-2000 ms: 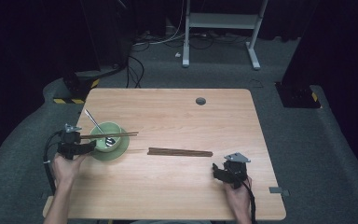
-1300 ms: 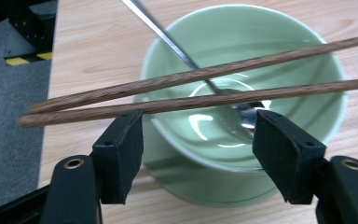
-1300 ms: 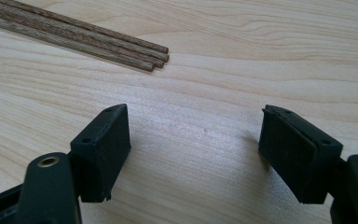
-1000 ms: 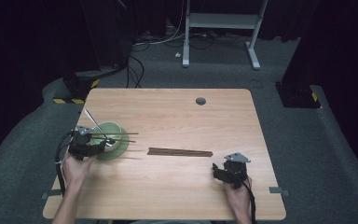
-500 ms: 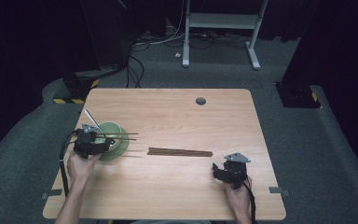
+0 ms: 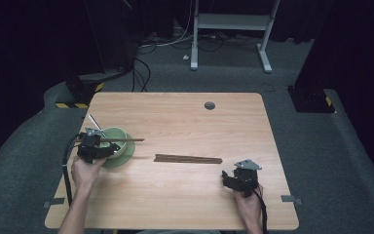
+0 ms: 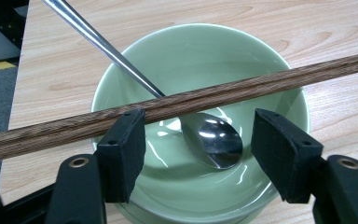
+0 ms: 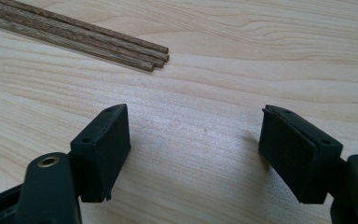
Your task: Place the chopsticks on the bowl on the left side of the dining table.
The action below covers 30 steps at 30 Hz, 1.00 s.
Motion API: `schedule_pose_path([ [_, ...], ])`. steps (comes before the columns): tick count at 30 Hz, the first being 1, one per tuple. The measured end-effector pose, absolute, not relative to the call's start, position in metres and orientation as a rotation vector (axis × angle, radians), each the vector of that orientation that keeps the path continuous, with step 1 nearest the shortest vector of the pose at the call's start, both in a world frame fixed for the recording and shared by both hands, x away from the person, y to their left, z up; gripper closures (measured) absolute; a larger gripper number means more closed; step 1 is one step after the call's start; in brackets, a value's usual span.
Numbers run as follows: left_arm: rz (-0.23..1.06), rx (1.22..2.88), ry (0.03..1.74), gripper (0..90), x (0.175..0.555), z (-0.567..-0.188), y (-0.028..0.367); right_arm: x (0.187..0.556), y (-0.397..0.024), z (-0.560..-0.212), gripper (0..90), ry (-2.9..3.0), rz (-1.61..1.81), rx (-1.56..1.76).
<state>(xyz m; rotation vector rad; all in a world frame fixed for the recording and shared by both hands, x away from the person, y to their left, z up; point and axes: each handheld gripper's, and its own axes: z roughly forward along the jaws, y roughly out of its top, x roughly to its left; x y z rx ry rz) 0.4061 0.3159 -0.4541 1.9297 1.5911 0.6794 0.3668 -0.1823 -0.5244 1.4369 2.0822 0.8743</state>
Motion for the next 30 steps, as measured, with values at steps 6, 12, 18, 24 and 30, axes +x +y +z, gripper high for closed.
schedule_pose_path([
  [6,0.665,1.915,1.572,35.1,0.402,-0.452,0.316,0.367,-0.182,-0.524,24.2,2.082,0.874,1.437],
  [12,0.648,1.89,1.53,34.5,0.395,-0.449,0.312,0.367,-0.182,-0.524,24.2,2.083,0.874,1.437],
  [18,0.628,1.866,1.471,34.0,0.384,-0.446,0.305,0.367,-0.182,-0.524,24.2,2.082,0.874,1.437],
  [24,0.609,1.855,1.425,33.6,0.375,-0.449,0.295,0.367,-0.182,-0.524,24.2,2.082,0.874,1.437],
  [30,0.601,1.854,1.397,33.2,0.368,-0.451,0.288,0.367,-0.182,-0.524,24.2,2.082,0.874,1.437],
])
